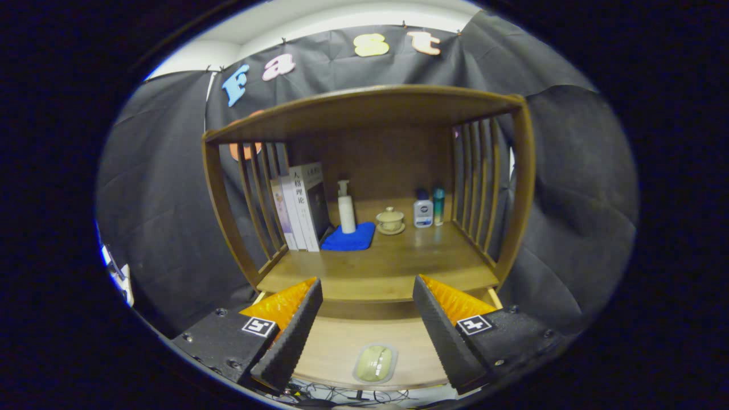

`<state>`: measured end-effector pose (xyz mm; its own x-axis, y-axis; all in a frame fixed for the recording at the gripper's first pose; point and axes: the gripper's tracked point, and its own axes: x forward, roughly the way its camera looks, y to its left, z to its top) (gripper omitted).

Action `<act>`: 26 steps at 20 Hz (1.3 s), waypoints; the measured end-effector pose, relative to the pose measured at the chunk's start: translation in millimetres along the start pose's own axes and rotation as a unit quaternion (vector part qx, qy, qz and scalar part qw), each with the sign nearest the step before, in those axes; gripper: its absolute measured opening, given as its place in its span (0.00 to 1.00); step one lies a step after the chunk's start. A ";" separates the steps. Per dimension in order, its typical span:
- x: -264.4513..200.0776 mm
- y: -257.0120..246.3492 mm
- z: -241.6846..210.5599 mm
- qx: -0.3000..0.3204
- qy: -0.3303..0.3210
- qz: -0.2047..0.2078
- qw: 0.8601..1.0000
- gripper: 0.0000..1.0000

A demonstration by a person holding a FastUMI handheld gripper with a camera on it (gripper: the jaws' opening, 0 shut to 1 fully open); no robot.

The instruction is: Pull open the drawer, take out the items inside it, and place them on the countertop above the cabinet.

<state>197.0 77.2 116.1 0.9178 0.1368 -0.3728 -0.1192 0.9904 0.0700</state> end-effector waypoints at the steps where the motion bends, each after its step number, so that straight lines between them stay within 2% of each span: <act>1: 10.1 2.6 -8.4 -0.007 0.035 0.000 0.999 1.00; 3: 30.1 10.0 -31.0 -0.019 0.096 -0.001 0.995 1.00; 6: 52.1 11.4 -73.7 -0.029 0.191 -0.007 0.981 1.00; 8: 62.7 7.9 -106.2 -0.011 0.255 -0.013 0.967 0.97; 13: 73.3 -12.1 -170.1 0.002 0.349 -0.044 0.936 0.86; 19: 67.2 -25.4 -209.0 0.035 0.419 -0.072 0.904 0.63; 21: 68.3 -29.0 -213.5 0.033 0.425 -0.079 0.901 0.58; 23: 70.2 -28.3 -218.3 0.040 0.429 -0.082 0.899 0.46; 24: 71.8 -26.5 -218.5 0.046 0.429 -0.080 0.899 0.36; 26: 74.6 -28.4 -216.8 0.048 0.419 -0.077 0.903 0.25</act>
<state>186.7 63.6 -114.3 0.3060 0.0050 -0.9520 0.0547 0.9982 0.0228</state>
